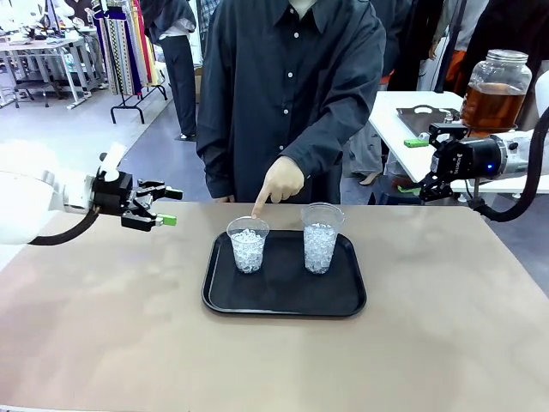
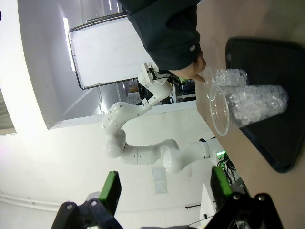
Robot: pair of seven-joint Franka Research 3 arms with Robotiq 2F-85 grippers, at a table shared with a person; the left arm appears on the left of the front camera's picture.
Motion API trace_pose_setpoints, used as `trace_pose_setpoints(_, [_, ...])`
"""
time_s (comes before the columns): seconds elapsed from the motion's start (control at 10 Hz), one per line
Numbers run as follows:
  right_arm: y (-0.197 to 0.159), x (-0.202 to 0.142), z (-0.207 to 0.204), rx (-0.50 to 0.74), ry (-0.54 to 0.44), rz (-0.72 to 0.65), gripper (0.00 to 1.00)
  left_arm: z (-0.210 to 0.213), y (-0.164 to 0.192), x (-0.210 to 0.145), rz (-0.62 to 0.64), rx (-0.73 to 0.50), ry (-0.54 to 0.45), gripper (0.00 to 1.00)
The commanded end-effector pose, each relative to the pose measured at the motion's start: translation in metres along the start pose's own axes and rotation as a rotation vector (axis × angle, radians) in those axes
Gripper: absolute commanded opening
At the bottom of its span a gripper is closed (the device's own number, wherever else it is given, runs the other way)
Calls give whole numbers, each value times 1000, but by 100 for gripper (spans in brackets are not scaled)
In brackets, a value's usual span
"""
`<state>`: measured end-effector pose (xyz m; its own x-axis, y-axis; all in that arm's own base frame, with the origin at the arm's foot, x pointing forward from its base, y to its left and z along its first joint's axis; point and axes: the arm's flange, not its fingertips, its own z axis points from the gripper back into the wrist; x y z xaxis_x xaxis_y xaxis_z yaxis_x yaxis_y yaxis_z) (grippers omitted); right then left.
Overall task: Pour the drink into the iced cup.
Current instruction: Pick up the iced cup indicated by the human and present it to them.
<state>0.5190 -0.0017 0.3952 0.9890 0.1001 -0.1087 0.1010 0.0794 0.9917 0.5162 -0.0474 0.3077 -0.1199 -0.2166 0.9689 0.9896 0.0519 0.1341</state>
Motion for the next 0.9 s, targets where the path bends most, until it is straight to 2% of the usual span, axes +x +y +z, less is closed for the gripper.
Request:
trace_pose_setpoints(0.0, [1, -1, 0, 1, -4, 6, 100, -12, 13, -15, -8, -15, -66, 100])
trace_pose_setpoints(0.4, [1, -1, 0, 1, -4, 6, 100, -41, 24, -44, -45, 2, -90, 100])
trace_pose_setpoints(0.8, [1, -1, 0, 1, -4, 6, 100, -72, 32, -58, 3, -43, -86, 100])
